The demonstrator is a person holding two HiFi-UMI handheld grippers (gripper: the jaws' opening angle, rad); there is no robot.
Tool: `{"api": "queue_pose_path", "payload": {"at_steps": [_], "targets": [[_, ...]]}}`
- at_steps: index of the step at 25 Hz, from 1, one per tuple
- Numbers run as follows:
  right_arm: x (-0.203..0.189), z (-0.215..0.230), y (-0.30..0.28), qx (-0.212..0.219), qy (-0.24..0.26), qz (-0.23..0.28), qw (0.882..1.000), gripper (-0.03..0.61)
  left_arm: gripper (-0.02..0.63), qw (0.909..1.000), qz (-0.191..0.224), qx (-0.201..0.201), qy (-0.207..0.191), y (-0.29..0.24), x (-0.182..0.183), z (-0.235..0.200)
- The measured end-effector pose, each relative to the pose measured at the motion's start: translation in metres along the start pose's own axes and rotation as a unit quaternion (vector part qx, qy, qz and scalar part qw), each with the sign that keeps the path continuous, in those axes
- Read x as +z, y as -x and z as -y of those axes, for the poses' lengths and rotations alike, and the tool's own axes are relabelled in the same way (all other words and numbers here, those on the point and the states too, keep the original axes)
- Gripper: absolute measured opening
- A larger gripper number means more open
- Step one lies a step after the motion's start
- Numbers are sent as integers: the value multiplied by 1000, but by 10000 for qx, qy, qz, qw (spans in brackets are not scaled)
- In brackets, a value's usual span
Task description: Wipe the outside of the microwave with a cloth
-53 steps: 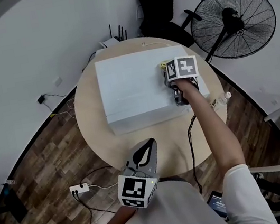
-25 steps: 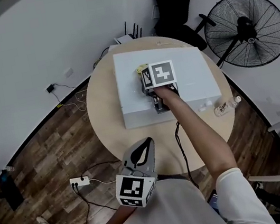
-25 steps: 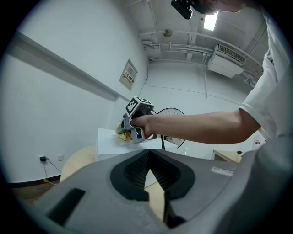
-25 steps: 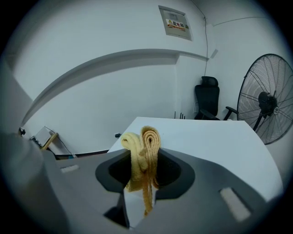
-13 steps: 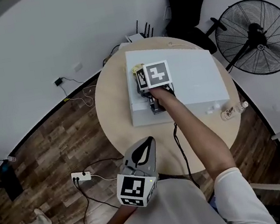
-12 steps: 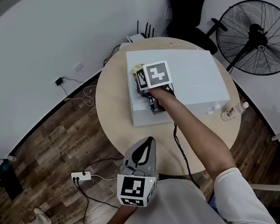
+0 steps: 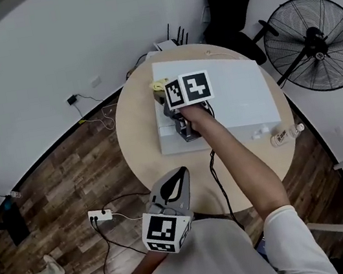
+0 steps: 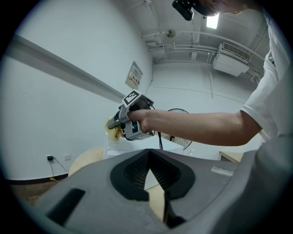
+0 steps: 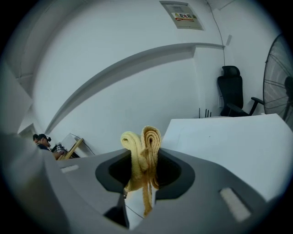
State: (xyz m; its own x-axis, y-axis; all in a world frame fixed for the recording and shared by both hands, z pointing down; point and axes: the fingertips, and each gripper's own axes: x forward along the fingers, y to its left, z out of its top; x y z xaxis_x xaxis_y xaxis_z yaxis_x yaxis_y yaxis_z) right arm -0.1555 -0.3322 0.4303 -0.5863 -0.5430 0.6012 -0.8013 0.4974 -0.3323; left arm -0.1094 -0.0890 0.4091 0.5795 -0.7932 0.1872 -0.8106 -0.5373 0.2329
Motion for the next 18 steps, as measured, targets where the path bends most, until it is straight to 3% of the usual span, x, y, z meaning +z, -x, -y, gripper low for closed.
{"api": "queue_pose_path", "payload": {"at_steps": [9,18], "targets": [[3,67,55,-81,-715,284,9970,127,-12,9990,-51,-434,-138,-28,3,25],[-14,152,126,-680,-1119,535,9899,127,-12,9947,-140,-991,-243,-55,3,63]]}}
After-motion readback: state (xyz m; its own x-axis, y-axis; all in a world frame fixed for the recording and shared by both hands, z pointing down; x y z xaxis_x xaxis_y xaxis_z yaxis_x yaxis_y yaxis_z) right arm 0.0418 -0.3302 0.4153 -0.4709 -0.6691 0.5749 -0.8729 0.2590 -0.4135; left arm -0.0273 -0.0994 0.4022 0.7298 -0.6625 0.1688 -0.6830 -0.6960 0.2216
